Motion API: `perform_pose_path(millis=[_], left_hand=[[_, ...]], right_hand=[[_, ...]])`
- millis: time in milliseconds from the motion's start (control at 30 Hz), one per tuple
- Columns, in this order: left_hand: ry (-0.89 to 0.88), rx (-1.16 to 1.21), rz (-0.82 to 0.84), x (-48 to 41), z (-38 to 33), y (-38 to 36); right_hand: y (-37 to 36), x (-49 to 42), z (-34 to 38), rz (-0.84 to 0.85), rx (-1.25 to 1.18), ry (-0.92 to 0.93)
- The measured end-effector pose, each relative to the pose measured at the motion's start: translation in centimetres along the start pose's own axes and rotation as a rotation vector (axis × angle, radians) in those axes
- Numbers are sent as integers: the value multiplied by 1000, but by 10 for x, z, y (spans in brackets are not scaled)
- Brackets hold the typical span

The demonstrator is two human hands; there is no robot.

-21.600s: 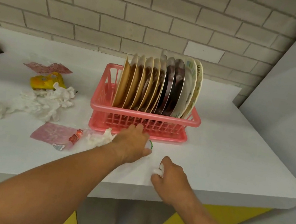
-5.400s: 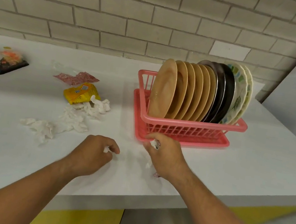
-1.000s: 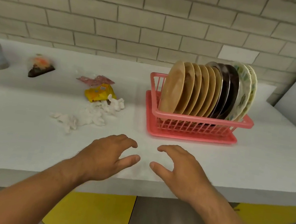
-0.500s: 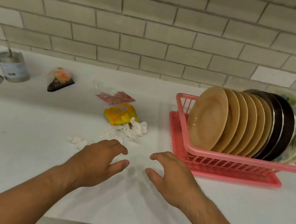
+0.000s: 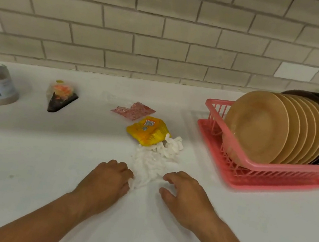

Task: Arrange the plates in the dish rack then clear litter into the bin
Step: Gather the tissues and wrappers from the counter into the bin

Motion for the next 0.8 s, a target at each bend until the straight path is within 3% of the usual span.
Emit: perform_pose_path(millis=[233,367,533,733,800], left_hand=[[-32,260,-266,-3,3,37],[-66,414,-253,-6,1,44],[-1,586,-274,-6,9,37],[34,681,-77,4,12,29],[64,747,-94,8,13,36]], right_hand=[[-3,-9,13,-89,19,-51],[5,-13,22,-184,-24,-35],[-28,-16,33,50,46,66],[-21,-13,19,-34,201,-14],[-17,-11,13,-7,224,-43]])
Point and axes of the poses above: each hand's wrist, its own x-axis away from the middle knuckle, its own y-axis out of the back of the hand, z = x × y, the point moved 9 cm from there along -x, towards the middle knuckle, and after that the axes turned 11 degrees about -y, right-handed, at the moved point
